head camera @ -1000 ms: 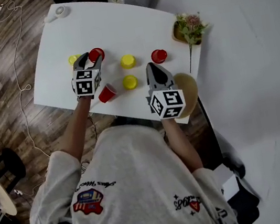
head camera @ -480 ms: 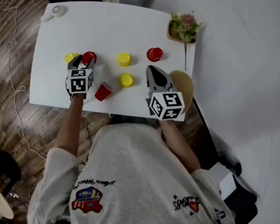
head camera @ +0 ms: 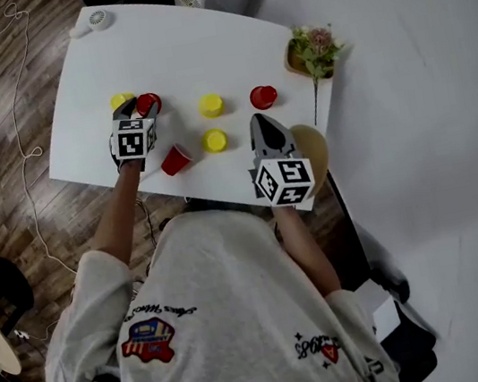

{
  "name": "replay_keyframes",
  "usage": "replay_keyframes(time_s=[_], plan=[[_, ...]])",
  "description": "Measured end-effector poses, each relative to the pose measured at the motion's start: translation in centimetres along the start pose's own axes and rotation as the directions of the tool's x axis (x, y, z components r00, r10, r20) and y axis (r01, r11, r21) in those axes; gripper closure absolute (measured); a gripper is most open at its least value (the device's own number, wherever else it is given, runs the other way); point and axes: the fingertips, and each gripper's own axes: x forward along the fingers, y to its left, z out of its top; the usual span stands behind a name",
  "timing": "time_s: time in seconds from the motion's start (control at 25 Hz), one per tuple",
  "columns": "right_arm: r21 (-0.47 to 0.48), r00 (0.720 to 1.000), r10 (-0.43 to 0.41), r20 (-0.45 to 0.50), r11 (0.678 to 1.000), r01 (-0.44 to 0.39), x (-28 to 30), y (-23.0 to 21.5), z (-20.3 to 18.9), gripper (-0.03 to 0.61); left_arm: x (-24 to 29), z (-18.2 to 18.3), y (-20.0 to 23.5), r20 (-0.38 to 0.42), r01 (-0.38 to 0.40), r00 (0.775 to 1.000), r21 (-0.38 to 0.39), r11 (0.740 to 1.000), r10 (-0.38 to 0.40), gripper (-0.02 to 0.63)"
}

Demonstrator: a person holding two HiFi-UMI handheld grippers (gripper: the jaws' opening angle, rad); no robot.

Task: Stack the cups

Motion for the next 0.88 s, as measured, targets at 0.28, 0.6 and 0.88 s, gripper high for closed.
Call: replay_keyframes(time_s=[0.28,0.6,0.88], plan=[[0.003,1.000,-0.002,0.005,1.000,0.002,-0.2,-0.3,0.1,0.578,-0.1,0.0,0.2,0.011,-0.012,1.000,-0.019,1.000,0.012,0.396],[0.020,1.000,-0.003,0.015,1.000,0.003,-0.9,-0.5,-0.1,0.578,-3.3,2.7,-1.7,0.123,-0.030,0.992,-0.041,0.999,0.035,0.367],[0.028,1.000,-0.005,0.030,1.000,0.005,-1.7,-0.5,-0.2,0.578,-3.8,4.2,-9.0,0.107,0.167,0.978,0.107,0.980,-0.178,0.367]])
